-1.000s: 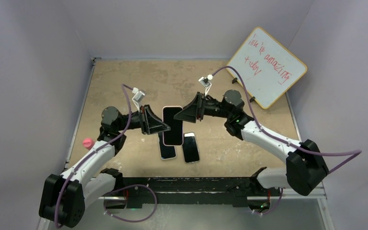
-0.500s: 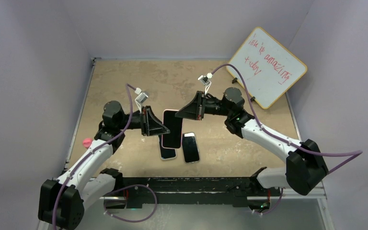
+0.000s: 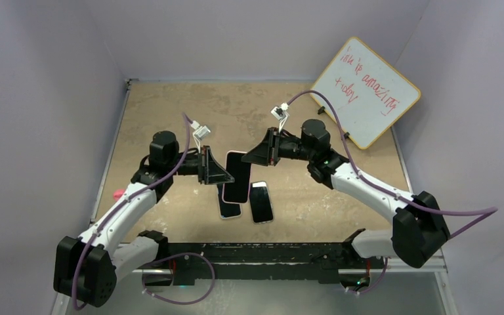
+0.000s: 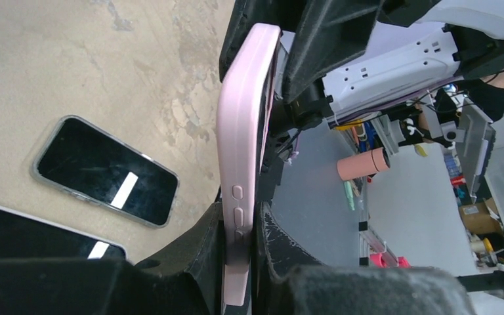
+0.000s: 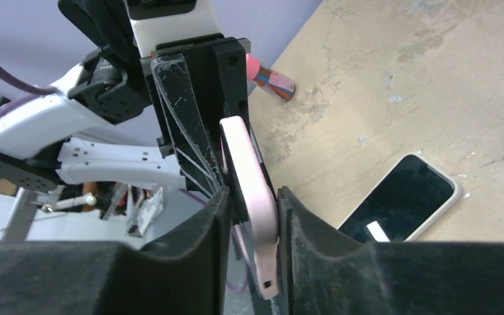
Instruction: Put the phone into the phone case
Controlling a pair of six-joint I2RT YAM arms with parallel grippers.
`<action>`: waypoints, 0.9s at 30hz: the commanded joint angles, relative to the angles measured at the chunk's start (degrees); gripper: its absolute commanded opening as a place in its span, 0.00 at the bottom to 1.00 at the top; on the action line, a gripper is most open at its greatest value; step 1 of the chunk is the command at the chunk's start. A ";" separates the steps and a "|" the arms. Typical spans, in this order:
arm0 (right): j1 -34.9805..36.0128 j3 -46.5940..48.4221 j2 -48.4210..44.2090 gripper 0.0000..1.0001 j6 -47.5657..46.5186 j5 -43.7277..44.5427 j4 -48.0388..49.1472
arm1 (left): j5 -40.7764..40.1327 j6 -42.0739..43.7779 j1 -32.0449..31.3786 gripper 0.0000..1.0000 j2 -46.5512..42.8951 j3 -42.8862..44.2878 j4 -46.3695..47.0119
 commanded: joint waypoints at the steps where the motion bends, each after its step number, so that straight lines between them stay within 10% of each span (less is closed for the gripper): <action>1: 0.26 1.75 -4.14 0.43 1.11 -2.41 2.52 | -6.08 -2.62 0.97 0.00 -0.96 0.62 4.17; 5: 0.18 -0.17 -6.14 0.71 -3.13 -0.85 -1.19 | -5.48 -17.45 0.97 0.00 -4.27 -4.58 21.73; 11: 0.26 -3.96 -7.27 0.86 -3.45 -3.27 0.15 | -11.26 -18.96 0.93 0.00 -7.19 -3.29 22.10; 27: 0.97 -9.45 -1.06 0.65 8.65 -8.31 15.61 | -14.65 -28.65 0.97 0.00 -4.70 -6.47 38.66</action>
